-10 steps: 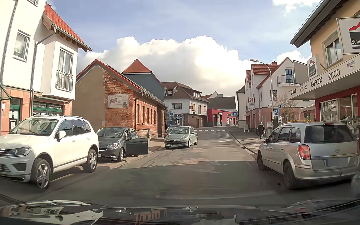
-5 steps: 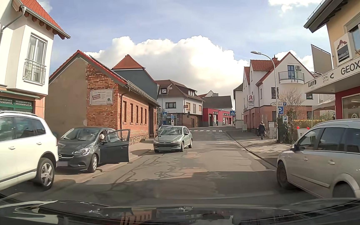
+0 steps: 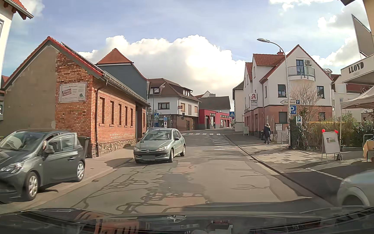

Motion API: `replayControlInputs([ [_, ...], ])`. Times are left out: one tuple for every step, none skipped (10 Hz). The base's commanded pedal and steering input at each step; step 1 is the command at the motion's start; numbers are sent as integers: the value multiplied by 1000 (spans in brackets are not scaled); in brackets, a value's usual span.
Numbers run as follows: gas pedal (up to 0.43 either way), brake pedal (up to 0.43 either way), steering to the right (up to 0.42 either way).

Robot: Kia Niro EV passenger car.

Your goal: Follow the waypoints while adhering to traffic rules and regulations

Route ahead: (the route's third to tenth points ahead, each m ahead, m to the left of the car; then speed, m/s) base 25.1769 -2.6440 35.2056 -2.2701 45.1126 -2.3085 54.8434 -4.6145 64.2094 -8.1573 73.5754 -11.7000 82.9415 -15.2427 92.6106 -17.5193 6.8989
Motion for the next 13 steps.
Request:
replayControlInputs([
  [378,0,72],
  [370,0,71],
  [370,0,72],
  [358,0,71],
  [358,0,69],
  [358,0,63],
  [287,0,51],
  [287,0,37],
  [260,0,19],
  [260,0,0],
  [260,0,-10],
  [260,0,-26],
  [260,0,-41],
])
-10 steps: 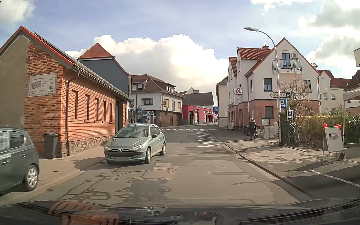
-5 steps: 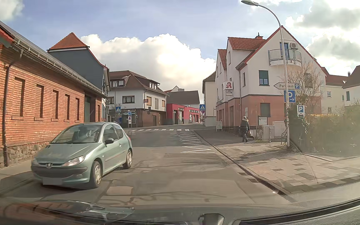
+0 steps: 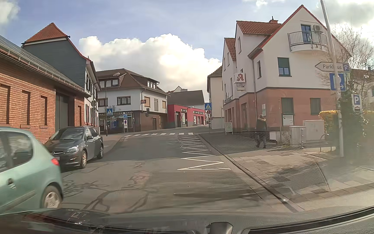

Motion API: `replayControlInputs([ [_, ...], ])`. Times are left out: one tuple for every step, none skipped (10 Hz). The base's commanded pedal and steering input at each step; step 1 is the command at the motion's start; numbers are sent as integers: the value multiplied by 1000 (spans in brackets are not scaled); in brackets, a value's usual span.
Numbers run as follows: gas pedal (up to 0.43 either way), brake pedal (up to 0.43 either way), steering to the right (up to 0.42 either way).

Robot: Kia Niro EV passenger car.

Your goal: Follow the waypoints while adhering to traffic rules and regulations

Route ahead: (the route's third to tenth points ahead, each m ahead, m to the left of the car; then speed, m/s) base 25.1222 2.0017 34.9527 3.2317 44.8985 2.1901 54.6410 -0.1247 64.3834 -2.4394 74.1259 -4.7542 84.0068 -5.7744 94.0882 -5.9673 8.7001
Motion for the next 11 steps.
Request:
replayControlInputs([
  [260,0,-49],
  [248,0,-53],
  [248,0,-55],
  [248,0,-55],
  [248,0,-55],
  [240,0,-54],
  [220,0,-50],
  [220,0,-44],
  [189,0,-34],
  [157,0,-23],
  [150,0,-13],
])
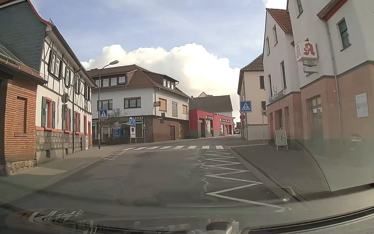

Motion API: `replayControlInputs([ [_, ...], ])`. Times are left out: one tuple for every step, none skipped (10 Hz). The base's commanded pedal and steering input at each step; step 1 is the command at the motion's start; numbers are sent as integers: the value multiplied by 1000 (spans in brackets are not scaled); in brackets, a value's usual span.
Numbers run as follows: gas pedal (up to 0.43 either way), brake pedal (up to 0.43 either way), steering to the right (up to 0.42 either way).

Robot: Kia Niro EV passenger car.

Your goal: Follow the waypoints while adhering to traffic rules and regulations

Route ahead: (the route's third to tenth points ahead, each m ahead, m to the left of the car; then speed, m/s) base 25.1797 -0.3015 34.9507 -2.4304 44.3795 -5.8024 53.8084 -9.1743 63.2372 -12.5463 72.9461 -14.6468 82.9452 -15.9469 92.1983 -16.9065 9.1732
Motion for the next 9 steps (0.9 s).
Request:
replayControlInputs([
  [150,0,-10],
  [150,0,-8],
  [150,0,-4],
  [150,0,-4],
  [150,0,-4],
  [150,0,0],
  [150,0,3],
  [150,0,6],
  [150,0,6],
])
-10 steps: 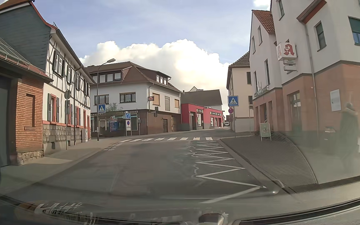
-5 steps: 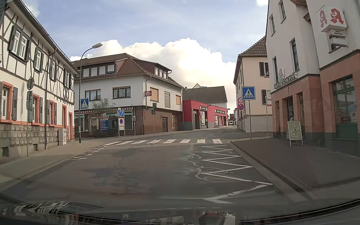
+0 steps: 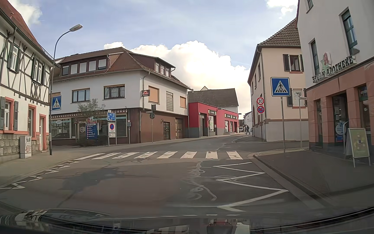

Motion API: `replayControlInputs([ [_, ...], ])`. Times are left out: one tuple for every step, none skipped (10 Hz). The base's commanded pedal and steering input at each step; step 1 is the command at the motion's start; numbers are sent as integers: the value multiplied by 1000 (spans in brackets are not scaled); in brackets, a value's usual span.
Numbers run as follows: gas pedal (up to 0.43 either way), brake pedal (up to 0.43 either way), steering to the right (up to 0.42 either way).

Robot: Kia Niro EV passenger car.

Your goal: Follow the waypoints while adhering to traffic rules and regulations

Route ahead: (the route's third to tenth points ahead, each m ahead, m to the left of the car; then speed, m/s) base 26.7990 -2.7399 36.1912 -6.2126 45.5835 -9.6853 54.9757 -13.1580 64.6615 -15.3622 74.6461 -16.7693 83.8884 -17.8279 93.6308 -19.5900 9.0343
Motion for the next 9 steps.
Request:
replayControlInputs([
  [138,0,10],
  [130,0,14],
  [110,0,17],
  [118,0,18],
  [110,0,18],
  [110,0,20],
  [118,0,21],
  [118,0,23],
  [130,0,27],
])
